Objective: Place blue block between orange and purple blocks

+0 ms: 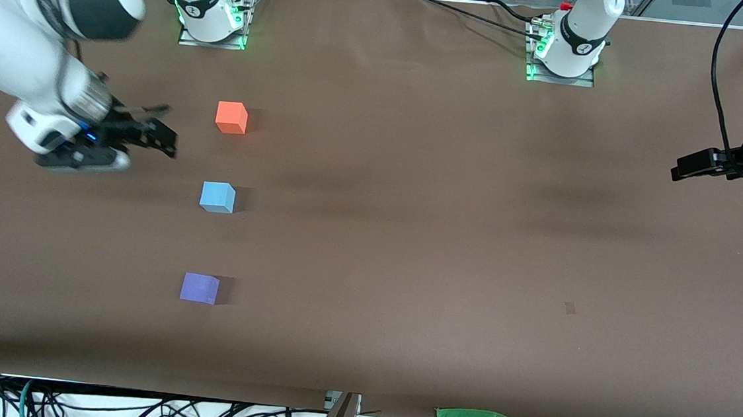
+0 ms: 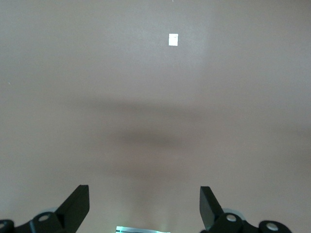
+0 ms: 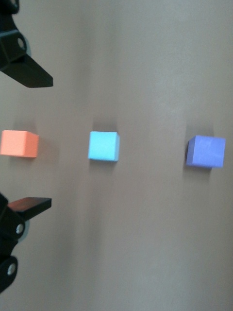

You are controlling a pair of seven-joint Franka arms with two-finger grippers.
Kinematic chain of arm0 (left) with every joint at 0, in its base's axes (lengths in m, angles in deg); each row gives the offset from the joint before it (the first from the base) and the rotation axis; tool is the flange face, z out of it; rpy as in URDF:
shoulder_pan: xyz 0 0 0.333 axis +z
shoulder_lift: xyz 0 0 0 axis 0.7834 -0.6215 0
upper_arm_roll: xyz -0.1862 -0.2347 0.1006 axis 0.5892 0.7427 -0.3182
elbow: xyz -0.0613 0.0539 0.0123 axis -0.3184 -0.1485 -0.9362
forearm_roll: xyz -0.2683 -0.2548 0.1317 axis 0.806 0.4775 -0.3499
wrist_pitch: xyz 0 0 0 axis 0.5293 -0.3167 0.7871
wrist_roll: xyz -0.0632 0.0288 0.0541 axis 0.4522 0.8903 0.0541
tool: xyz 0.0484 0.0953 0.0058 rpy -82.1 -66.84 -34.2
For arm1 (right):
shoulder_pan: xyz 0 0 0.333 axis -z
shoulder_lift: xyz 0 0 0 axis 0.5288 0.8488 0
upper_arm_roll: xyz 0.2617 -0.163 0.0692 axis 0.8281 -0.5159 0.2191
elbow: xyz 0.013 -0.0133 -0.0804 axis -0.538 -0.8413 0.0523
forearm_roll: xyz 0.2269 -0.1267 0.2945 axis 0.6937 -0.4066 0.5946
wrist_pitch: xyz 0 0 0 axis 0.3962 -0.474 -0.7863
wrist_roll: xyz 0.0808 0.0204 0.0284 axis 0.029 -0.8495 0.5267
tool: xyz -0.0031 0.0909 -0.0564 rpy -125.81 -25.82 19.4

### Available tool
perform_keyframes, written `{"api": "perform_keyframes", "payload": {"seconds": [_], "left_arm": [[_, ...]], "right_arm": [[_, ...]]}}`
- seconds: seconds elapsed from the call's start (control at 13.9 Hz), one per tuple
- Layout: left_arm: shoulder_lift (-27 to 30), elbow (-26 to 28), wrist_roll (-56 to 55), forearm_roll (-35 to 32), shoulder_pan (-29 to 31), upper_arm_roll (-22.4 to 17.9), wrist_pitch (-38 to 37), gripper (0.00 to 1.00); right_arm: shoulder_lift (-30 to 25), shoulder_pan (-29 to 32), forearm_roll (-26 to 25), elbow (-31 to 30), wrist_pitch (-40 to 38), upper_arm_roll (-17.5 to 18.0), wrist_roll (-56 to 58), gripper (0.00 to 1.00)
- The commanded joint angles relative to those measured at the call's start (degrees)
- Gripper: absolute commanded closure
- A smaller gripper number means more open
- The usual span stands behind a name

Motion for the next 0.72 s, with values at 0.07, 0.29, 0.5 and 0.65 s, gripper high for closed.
{"api": "perform_keyframes", "payload": {"seconds": [0.07,0.29,0.5,0.65], "left_arm": [[-1.5,-2.6,1.2,1.0,0.2,0.1,-0.4,0.0],[-1.5,-2.7,1.2,1.0,0.2,0.1,-0.4,0.0],[-1.8,-3.4,1.1,1.0,-0.1,0.1,-0.4,0.0],[-2.0,-3.5,1.1,1.0,-0.2,0.1,-0.4,0.0]], "right_arm": [[-1.5,0.4,-1.0,7.3,-9.6,-0.1,0.9,0.0],[-1.8,0.3,-2.4,11.0,-14.9,0.0,0.7,0.0],[-1.6,0.6,-5.3,11.7,-15.0,-0.1,0.8,0.0],[-0.5,2.1,-5.3,12.4,-14.8,0.2,0.9,0.0]]}}
